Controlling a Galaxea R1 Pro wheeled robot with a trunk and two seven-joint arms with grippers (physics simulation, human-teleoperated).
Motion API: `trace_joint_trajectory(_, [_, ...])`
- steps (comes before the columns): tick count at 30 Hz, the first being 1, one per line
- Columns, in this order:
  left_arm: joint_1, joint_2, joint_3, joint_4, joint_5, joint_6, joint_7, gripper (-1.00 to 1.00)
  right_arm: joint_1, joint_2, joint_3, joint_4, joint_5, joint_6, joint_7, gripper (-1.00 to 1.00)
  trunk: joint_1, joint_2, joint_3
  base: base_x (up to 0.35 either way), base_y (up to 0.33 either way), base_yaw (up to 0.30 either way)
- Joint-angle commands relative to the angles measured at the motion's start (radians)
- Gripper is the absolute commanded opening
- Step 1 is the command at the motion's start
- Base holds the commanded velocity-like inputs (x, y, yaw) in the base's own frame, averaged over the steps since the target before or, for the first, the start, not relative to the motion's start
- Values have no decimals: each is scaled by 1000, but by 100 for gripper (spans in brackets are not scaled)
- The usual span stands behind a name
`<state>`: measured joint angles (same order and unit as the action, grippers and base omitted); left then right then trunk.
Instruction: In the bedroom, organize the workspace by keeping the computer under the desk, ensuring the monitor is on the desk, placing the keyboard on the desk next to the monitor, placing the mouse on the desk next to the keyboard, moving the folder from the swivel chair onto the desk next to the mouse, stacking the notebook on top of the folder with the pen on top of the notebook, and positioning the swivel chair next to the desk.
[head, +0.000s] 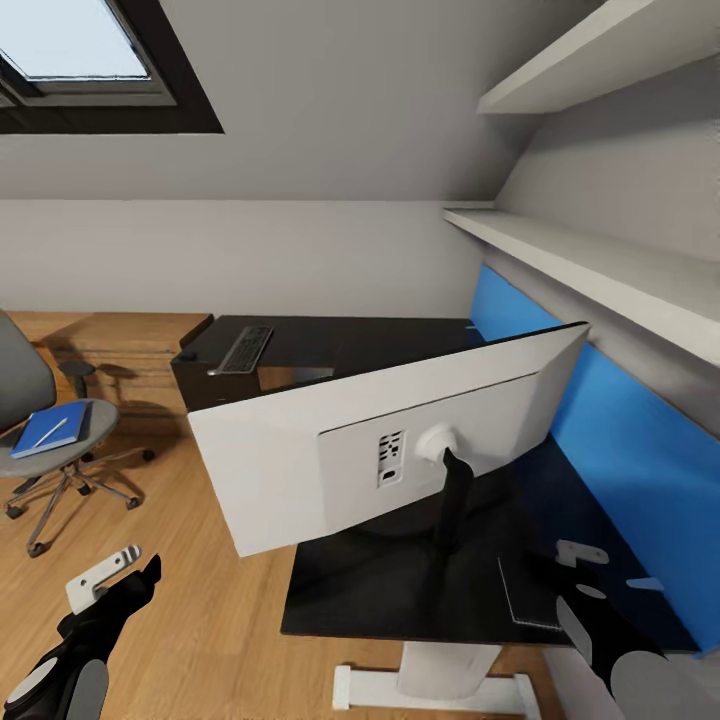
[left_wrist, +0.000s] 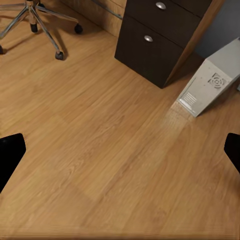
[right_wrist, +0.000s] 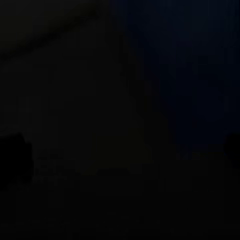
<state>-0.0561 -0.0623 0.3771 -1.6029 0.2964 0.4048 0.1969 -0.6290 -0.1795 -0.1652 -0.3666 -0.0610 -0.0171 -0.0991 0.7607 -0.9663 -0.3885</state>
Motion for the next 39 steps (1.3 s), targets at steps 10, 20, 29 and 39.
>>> trace_joint_trajectory(10, [-1, -1, 0, -2, 11, 5, 6, 100, 0, 0, 1, 55, -5, 2, -2, 100, 0, -1, -1, -201, 0, 0])
trace_joint_trajectory(20, [-1, -2, 0, -2, 11, 5, 6, 100, 0, 0, 1, 55, -5, 1, -2, 100, 0, -1, -1, -99, 0, 0])
trace_joint_trajectory(29, [-1, -2, 0, -2, 11, 5, 6, 100, 0, 0, 1, 55, -5, -1, -2, 100, 0, -1, -1, -19, 0, 0])
trace_joint_trajectory(39, [-1, -2, 0, -2, 12, 5, 6, 100, 0, 0, 1, 54, -5, -2, -2, 100, -4, 6, 2, -1, 0, 0])
